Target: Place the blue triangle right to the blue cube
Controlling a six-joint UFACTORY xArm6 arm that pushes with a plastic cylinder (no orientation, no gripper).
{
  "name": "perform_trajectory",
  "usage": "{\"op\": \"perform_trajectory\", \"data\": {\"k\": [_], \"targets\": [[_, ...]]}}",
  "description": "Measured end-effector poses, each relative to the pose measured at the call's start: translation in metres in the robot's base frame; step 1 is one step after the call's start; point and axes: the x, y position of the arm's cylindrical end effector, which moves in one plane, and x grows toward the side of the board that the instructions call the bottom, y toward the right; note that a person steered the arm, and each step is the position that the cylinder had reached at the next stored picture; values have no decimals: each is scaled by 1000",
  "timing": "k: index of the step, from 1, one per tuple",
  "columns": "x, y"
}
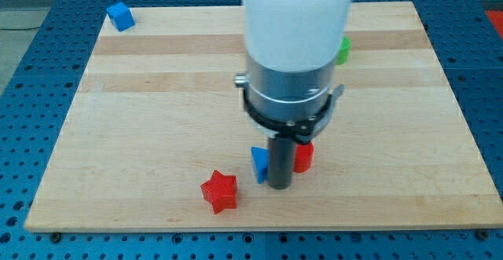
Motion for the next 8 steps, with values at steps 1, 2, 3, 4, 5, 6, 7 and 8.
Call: {"op": "perform_trajectory", "data": {"k": [1, 2, 3, 4, 5, 6, 7, 8], "targets": [[-6, -24], [-37, -23], [-65, -23], [-83, -33], [-103, -45], [-112, -69], [-124, -95], [-146, -114]]}}
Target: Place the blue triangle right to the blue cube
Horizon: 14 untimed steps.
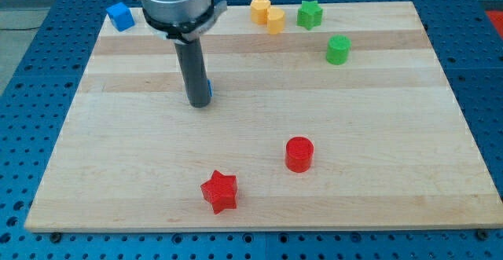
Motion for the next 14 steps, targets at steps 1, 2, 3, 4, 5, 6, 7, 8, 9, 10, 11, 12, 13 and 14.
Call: {"op": "perform_trajectory", "data": {"k": [1, 2, 3, 4, 5, 6, 7, 8, 9, 10, 11, 12, 13, 14], "targets": [[-24, -6], [-41, -5], [-58, -6], [-77, -5], [-78, 6], [-85, 6], [-96, -2], [-112, -22], [-129, -40], [-137, -25], [-146, -34], [-148, -61], [-165, -73], [-173, -62]]}}
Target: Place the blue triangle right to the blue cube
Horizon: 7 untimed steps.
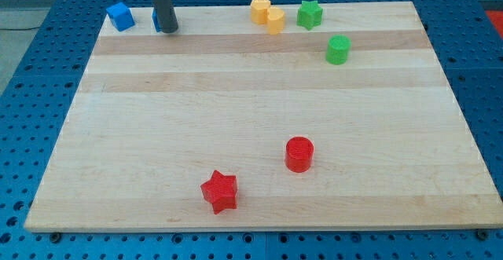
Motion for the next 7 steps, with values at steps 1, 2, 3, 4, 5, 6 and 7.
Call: {"op": "perform_trajectory", "data": {"k": [1, 2, 3, 4, 5, 6, 7], "targets": [[-2, 18], [-12, 12], [-25, 1], [-26, -23], [-22, -36], [6, 1], [54, 78]]}}
